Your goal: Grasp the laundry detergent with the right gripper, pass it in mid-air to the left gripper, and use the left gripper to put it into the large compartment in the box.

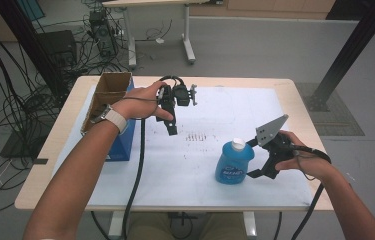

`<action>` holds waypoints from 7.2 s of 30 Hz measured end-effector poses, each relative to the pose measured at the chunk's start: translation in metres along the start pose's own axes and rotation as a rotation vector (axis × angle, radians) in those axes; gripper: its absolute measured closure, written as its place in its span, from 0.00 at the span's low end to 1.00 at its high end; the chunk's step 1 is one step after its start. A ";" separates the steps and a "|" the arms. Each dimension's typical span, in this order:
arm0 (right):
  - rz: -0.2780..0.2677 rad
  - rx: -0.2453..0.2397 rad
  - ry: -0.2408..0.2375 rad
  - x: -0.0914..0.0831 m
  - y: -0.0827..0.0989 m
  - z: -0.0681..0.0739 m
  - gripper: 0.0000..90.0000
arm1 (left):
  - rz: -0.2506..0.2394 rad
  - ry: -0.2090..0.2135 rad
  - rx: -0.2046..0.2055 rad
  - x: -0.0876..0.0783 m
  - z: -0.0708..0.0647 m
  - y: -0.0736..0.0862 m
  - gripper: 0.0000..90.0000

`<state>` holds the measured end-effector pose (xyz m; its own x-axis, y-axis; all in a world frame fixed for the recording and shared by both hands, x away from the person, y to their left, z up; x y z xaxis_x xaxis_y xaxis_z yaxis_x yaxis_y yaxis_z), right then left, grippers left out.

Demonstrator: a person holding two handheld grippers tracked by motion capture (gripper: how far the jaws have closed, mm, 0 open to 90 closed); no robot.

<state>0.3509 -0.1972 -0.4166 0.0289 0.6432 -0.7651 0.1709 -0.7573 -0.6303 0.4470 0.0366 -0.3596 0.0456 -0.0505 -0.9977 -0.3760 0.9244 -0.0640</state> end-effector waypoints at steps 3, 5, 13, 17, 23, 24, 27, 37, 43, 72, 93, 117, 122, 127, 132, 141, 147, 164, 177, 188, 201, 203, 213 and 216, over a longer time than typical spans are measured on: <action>-0.003 0.001 0.000 0.002 -0.001 0.000 0.06 | 0.002 0.001 0.000 0.001 0.000 0.000 0.11; -0.004 -0.003 -0.002 0.003 -0.001 0.000 0.06 | 0.003 0.000 0.000 0.002 0.000 0.000 0.11; -0.015 -0.006 0.005 0.009 -0.002 0.000 0.06 | 0.001 -0.001 -0.002 0.001 0.001 0.001 0.10; -0.024 -0.006 0.008 0.010 -0.003 -0.001 0.06 | 0.002 0.000 -0.002 0.001 0.000 0.001 0.11; -0.025 -0.003 0.008 0.009 -0.003 -0.001 0.06 | -0.001 -0.001 -0.004 0.002 0.000 0.001 0.11; -0.025 -0.003 0.009 0.009 -0.003 -0.001 0.06 | -0.001 -0.001 -0.002 0.002 0.000 0.001 0.11; -0.025 -0.002 0.010 0.009 -0.003 -0.001 0.06 | 0.000 0.000 -0.002 0.002 0.000 0.000 0.11; -0.024 0.005 0.011 0.009 -0.002 -0.001 0.06 | -0.001 0.001 -0.004 0.002 0.001 0.001 0.11; -0.021 0.010 0.012 0.009 -0.001 -0.001 0.06 | 0.002 0.002 -0.005 0.001 0.002 0.003 0.11; -0.027 0.012 0.020 0.007 -0.004 -0.001 0.06 | -0.003 0.003 -0.010 -0.001 0.002 0.005 0.11; -0.030 0.016 0.023 0.005 -0.005 -0.001 0.06 | -0.007 0.000 -0.012 -0.001 0.002 0.005 0.11; -0.033 0.015 0.028 0.005 -0.005 -0.001 0.06 | -0.009 0.001 -0.014 -0.001 0.001 0.003 0.11; -0.027 0.018 0.026 0.005 -0.004 -0.001 0.06 | -0.001 0.003 -0.014 -0.002 0.001 0.004 0.11; -0.026 0.022 0.024 0.004 -0.003 -0.001 0.06 | 0.001 0.007 -0.015 -0.004 0.001 0.004 0.11; -0.034 0.019 0.028 0.001 -0.006 -0.003 0.06 | -0.003 0.008 -0.016 -0.003 0.001 0.004 0.11; -0.036 0.019 0.028 0.003 -0.006 -0.003 0.06 | -0.011 0.007 -0.015 -0.003 0.001 0.004 0.11; -0.041 0.015 0.029 0.005 -0.006 -0.003 0.06 | -0.016 0.005 -0.017 -0.002 0.001 0.004 0.11; -0.061 0.015 0.040 0.009 -0.006 -0.003 0.06 | -0.020 0.004 -0.020 -0.003 0.001 0.004 0.11; -0.103 0.017 0.048 0.018 -0.005 -0.003 0.08 | -0.021 0.006 -0.020 -0.001 0.002 0.003 0.11; -0.133 0.022 0.055 0.022 -0.005 -0.003 0.10 | -0.019 0.006 -0.021 -0.001 0.002 0.004 0.11; -0.170 0.030 0.057 0.028 -0.003 -0.002 0.12 | -0.020 0.006 -0.023 -0.001 0.002 0.004 0.11; -0.177 0.033 0.059 0.029 -0.003 -0.002 0.12 | -0.020 0.006 -0.023 0.000 0.002 0.004 0.11; -0.191 0.036 0.060 0.032 -0.002 -0.001 0.14 | -0.021 0.006 -0.024 0.000 0.002 0.004 0.11; -0.200 0.036 0.064 0.032 -0.002 -0.001 0.15 | -0.021 0.006 -0.024 0.000 0.002 0.004 0.11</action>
<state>0.3528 -0.1744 -0.4396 0.0605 0.7864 -0.6148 0.1439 -0.6163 -0.7742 0.4477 0.0414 -0.3595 0.0484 -0.0715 -0.9963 -0.3974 0.9137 -0.0849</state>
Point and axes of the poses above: each handheld gripper's, and its own axes: x roughly forward along the jaws, y roughly out of its underside, z roughly to its left, the point moved 9 cm from there along x, roughly forward along the jaws, and after that the axes turned 14 degrees about -x, right-handed, at the moved point
